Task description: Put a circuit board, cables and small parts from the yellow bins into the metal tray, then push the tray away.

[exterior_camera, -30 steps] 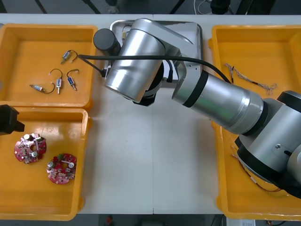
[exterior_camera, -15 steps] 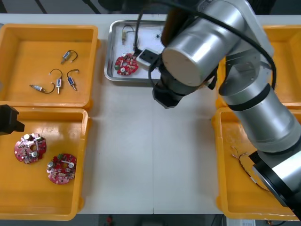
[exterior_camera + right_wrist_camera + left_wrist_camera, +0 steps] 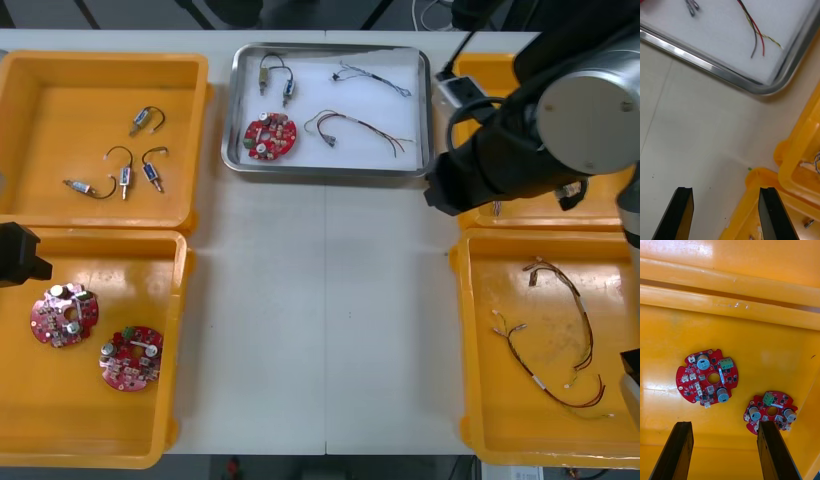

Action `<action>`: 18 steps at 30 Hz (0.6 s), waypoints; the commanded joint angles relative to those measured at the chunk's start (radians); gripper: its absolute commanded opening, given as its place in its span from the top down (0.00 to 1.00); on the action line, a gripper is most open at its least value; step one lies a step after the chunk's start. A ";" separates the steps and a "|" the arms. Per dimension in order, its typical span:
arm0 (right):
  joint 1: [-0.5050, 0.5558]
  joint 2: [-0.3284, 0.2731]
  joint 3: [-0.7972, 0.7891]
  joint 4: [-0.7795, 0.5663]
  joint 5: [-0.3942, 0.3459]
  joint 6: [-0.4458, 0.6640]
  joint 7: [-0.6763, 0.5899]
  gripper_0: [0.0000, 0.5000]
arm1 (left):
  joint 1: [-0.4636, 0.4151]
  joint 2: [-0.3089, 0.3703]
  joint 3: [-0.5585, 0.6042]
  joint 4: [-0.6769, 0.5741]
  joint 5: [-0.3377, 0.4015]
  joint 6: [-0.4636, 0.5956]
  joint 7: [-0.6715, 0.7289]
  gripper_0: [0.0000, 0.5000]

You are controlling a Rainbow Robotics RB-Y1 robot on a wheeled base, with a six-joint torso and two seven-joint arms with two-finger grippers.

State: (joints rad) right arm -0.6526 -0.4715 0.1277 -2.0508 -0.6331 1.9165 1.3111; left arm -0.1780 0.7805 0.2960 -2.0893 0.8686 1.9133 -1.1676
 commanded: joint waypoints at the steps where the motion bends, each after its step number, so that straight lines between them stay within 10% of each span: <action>1: 0.091 -0.076 -0.154 -0.034 -0.074 0.003 -0.104 0.00 | 0.014 0.042 0.028 -0.028 0.007 0.007 -0.084 0.00; 18: 0.396 -0.249 -0.447 -0.178 -0.185 0.003 -0.113 0.00 | 0.014 0.042 0.028 -0.028 0.007 0.007 -0.084 0.00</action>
State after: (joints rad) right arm -0.3046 -0.6846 -0.2637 -2.1800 -0.8055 1.9168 1.1990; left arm -0.1778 0.7805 0.2961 -2.0900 0.8688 1.9134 -1.1676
